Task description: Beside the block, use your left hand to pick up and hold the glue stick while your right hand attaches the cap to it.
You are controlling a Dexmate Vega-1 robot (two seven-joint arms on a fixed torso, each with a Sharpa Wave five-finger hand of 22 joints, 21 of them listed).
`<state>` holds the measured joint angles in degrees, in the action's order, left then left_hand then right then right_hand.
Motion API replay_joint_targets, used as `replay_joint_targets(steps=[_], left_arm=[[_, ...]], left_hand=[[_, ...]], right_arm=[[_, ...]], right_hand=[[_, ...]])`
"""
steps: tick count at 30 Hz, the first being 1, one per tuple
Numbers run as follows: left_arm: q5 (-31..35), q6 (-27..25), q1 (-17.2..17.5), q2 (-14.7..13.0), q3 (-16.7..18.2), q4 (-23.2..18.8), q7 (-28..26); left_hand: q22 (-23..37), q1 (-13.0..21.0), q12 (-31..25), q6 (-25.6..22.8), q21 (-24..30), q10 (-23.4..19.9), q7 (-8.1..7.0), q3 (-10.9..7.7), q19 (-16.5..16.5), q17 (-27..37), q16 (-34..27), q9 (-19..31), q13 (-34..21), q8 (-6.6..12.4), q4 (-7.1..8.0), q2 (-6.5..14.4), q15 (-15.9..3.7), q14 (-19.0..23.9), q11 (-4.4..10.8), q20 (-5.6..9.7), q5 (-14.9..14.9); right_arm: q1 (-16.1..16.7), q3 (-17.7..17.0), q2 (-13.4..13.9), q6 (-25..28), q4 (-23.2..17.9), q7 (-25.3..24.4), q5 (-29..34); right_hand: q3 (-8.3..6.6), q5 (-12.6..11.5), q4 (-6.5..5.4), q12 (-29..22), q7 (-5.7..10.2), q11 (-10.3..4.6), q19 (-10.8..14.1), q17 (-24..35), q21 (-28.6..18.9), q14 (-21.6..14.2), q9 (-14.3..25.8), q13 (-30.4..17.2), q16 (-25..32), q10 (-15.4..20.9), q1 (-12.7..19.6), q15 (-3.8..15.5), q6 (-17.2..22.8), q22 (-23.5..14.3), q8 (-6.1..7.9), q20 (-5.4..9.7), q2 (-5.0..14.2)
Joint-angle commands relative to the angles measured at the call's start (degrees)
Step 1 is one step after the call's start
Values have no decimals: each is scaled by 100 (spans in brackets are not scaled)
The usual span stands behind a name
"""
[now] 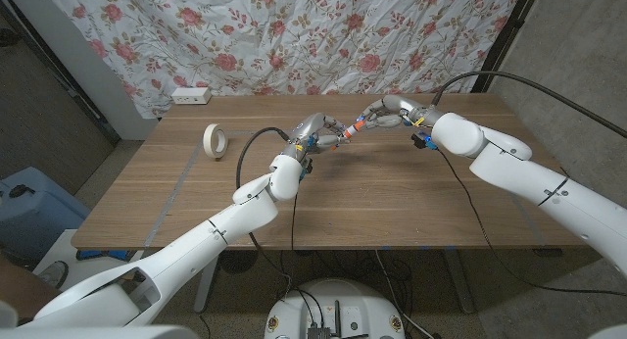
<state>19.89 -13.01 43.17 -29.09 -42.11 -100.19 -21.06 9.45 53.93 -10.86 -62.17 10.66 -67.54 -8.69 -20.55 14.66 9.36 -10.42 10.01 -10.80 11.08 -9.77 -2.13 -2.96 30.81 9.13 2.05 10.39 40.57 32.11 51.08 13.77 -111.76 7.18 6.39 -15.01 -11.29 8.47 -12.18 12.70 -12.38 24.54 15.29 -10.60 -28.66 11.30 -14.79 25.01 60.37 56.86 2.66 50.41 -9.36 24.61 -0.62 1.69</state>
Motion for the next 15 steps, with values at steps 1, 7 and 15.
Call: replay_joint_targets(steps=[1,7,15], left_arm=[[-9,21,4,7,-13,11,-22],[1,-1,2,15,-16,6,-30],[7,13,-13,16,-19,16,-30]], left_hand=[[18,-267,-38,-592,9,-366,242,-11,-43,12,15,107,-32,42,13,494,-640,37,358,7,21],[18,-266,-37,-592,8,-363,240,-11,-45,12,15,107,-32,43,12,494,-641,37,357,9,22],[18,-265,-37,-592,9,-362,236,-12,-43,12,15,107,-32,43,12,497,-642,36,357,4,22]], right_arm=[[-13,-4,9,-30,15,2,2],[6,-15,8,-1,-8,-9,-13],[9,-2,-6,12,-21,-24,-1]], right_hand=[[17,26,1,2,8,-27,0,11,-7,32,34,-9,24,-10,28,695,66,-12,17,-36,57],[25,26,2,3,8,-27,-2,10,-6,32,35,-11,29,-12,27,696,66,-12,11,-36,61],[32,25,10,2,9,-27,-3,8,-6,35,37,-15,33,-14,35,701,68,-12,5,-56,61]])
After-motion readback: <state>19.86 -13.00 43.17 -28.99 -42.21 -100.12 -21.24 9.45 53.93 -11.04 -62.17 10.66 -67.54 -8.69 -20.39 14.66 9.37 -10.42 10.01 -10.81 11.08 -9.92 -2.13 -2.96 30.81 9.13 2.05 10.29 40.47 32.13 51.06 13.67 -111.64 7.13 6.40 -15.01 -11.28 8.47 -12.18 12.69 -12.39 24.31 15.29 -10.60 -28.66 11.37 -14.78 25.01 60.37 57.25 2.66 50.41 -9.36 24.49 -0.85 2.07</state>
